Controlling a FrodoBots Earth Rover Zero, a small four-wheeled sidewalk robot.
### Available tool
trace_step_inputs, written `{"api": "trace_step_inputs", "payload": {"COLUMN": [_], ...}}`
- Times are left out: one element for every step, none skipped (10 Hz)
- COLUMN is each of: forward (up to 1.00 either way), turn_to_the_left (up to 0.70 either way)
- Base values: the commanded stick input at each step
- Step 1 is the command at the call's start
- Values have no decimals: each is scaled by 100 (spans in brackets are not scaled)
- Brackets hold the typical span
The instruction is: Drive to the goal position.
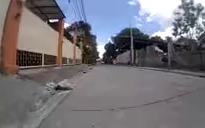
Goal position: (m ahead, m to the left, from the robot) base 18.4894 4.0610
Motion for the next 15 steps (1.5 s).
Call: {"api": "trace_step_inputs", "payload": {"forward": [85, 85, 85, 85, 85, 85, 85, 85, 85, 85, 85, 85, 85, 85, 85], "turn_to_the_left": [0, 0, 0, 0, 0, 0, 0, 0, 0, 0, 0, 0, 0, 0, 0]}}
